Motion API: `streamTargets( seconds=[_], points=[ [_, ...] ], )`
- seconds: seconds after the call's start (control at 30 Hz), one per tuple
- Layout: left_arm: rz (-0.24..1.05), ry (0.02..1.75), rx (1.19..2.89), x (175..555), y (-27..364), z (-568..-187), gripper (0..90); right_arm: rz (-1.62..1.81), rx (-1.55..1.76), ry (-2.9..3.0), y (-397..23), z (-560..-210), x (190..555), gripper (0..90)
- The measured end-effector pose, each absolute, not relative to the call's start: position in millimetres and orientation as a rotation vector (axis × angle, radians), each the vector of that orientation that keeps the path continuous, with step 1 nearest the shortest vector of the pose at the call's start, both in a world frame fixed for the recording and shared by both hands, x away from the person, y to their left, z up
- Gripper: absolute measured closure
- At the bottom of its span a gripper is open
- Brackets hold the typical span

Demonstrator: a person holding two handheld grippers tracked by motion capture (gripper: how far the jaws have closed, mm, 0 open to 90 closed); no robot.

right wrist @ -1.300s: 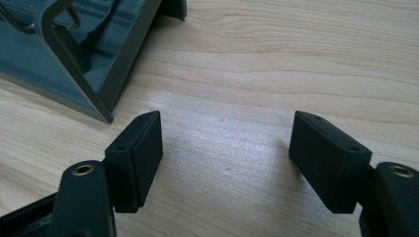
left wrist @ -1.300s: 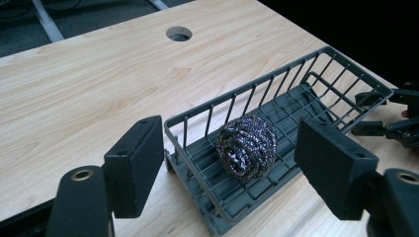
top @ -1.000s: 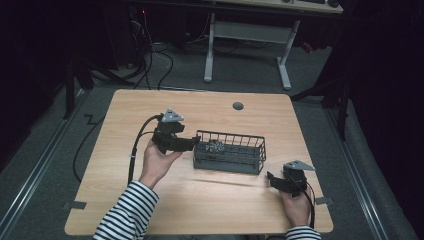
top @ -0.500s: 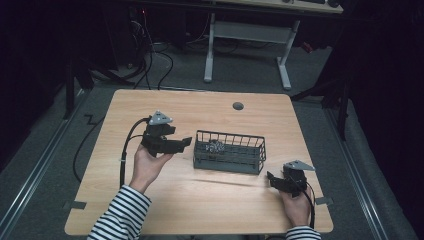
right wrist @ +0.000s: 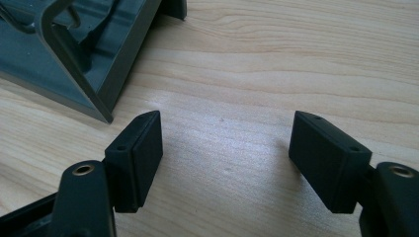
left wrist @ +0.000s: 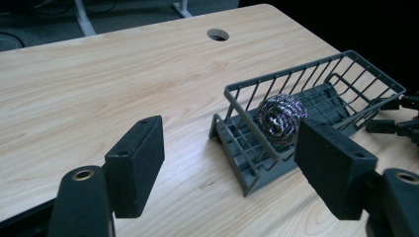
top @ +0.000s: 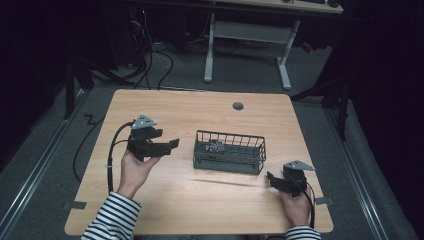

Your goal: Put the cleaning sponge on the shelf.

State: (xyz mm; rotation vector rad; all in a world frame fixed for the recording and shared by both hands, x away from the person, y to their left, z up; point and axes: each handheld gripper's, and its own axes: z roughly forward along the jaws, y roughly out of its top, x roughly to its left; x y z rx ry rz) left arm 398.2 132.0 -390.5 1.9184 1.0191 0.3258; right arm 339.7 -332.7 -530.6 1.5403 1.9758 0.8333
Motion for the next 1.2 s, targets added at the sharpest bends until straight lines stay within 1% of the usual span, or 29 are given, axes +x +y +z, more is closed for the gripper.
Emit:
streamTargets(
  seconds=[0.57, 0.63, 0.77, 0.8, 1.2],
  points=[
    [0.363, 1.116, 1.844, 376, 179, -407, 27.9, 0.833, 1.544, 1.974, -332, -531, 339, 29.0],
    [0.361, 1.144, 1.811, 368, 191, -416, 27.8, 0.834, 1.544, 1.974, -333, -531, 339, 29.0],
    [0.365, 1.168, 1.799, 361, 200, -425, 27.7, 0.834, 1.544, 1.974, -333, -531, 339, 28.9],
    [0.366, 1.195, 1.793, 356, 206, -434, 27.7, 0.833, 1.544, 1.974, -333, -531, 339, 29.0],
    [0.370, 1.307, 1.755, 339, 228, -470, 26.9, 0.833, 1.543, 1.973, -332, -531, 339, 29.0]
  ],
)
